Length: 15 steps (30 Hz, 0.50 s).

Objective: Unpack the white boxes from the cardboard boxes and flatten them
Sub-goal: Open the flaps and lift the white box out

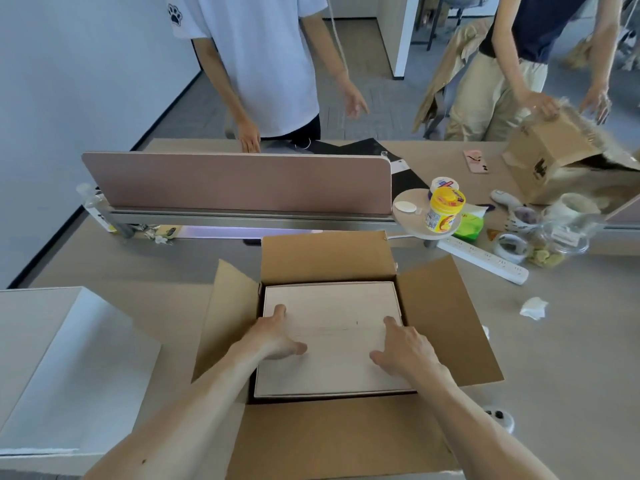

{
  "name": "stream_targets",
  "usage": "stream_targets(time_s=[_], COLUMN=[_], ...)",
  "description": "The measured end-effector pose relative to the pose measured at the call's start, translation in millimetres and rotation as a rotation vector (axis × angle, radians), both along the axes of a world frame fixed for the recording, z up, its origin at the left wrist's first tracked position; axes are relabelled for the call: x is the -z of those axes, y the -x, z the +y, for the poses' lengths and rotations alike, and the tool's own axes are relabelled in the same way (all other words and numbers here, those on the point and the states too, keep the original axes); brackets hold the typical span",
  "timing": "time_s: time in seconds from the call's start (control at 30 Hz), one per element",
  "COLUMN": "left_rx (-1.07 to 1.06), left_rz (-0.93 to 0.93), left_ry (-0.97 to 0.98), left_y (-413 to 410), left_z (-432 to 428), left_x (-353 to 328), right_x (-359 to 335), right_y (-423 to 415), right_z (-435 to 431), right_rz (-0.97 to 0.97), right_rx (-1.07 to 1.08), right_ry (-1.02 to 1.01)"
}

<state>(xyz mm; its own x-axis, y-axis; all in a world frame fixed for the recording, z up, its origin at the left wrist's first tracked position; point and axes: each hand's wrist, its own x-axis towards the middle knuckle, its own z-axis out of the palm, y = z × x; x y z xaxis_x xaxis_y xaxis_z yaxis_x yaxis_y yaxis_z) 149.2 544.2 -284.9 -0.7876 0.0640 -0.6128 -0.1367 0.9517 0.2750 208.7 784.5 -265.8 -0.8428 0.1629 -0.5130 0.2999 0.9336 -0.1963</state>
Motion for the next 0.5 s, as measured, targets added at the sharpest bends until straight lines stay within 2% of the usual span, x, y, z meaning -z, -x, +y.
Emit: stream_targets(time_s=[0.17, 0.3, 0.43, 0.5], left_rx=[-0.085, -0.081, -0.053, -0.051], left_rz=[0.056, 0.092, 0.126, 0.117], left_ry=[-0.08, -0.099, -0.108, -0.123], left_y=[-10, -10, -11, -9], left_z=[-6, -12, -15, -19], left_x=[15, 16, 21, 26], right_x=[-2, -9, -12, -10], right_y=[18, 28, 30, 32], right_z=[-2, 5, 3, -1], right_rz=[-0.098, -0.147, -0.187, -0.204], right_rx=[-0.068, -0.076, -0.169, -0.151], right_ry=[-0.067, -0.026, -0.113, -0.088])
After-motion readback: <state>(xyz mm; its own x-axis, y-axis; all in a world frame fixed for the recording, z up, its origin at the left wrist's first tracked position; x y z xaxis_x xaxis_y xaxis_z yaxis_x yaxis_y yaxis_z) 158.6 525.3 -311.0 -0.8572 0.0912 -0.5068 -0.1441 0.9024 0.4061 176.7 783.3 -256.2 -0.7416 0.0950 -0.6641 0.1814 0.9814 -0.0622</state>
